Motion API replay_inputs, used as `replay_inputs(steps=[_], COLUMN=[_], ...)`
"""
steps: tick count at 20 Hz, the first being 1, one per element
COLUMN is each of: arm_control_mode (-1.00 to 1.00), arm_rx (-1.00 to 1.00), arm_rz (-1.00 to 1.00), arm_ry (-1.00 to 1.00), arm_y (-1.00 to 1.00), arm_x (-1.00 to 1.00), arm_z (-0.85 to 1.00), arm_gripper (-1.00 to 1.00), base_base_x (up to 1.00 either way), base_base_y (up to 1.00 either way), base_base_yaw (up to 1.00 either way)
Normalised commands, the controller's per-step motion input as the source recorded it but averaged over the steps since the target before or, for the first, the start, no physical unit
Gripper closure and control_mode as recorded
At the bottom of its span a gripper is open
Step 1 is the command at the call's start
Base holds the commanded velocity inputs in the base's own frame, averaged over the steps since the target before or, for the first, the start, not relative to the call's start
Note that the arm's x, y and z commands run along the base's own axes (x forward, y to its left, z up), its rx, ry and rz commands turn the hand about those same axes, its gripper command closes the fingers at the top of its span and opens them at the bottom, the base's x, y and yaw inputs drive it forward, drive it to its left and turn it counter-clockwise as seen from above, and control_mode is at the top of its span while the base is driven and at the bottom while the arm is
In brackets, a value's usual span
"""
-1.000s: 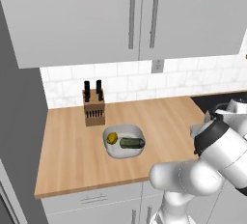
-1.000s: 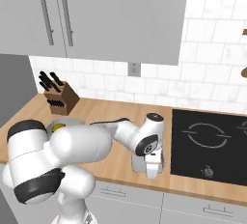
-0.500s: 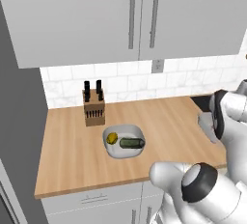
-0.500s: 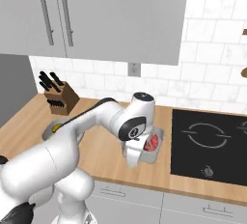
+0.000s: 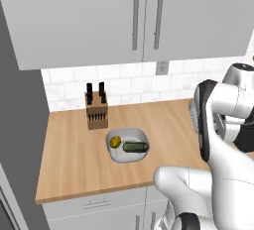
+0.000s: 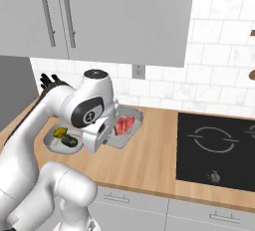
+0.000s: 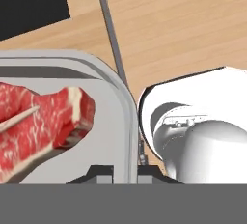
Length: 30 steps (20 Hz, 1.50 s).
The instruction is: Take the meat container that has the steak and place it on the second highest rack of the freezer. Then take the vegetable container that has the cucumber and lemon and place it on the highest rack of the freezer.
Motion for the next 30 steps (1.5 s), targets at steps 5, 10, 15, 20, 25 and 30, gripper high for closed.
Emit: replay_inputs(steps=[5, 10, 15, 20, 25, 30], arm_control_mode=[-1.0, -1.0, -1.0, -1.0, -1.0, -1.0], arm_rx=[0.01, 0.01, 0.07, 0.01, 0.0, 0.0], arm_rz=[0.07, 0.18, 0.27, 0.23, -0.01, -0.1], arm_ry=[0.0, 0.0, 0.0, 0.0, -0.01, -0.06], arm_y=[0.69, 0.38, 0.19, 0.17, 0.19, 0.18], arm_x=[-0.04, 0.0, 0.0, 0.0, 0.0, 0.0], arm_z=[0.48, 0.12, 0.0, 0.0, 0.0, 0.0], arm_gripper=[1.0, 1.0, 1.0, 1.0, 1.0, 1.0], base_base_x=[0.0, 0.0, 0.0, 0.0, 0.0, 0.0], base_base_y=[0.0, 0.0, 0.0, 0.0, 0.0, 0.0], base_base_yaw=[0.0, 0.0, 0.0, 0.0, 0.0, 0.0])
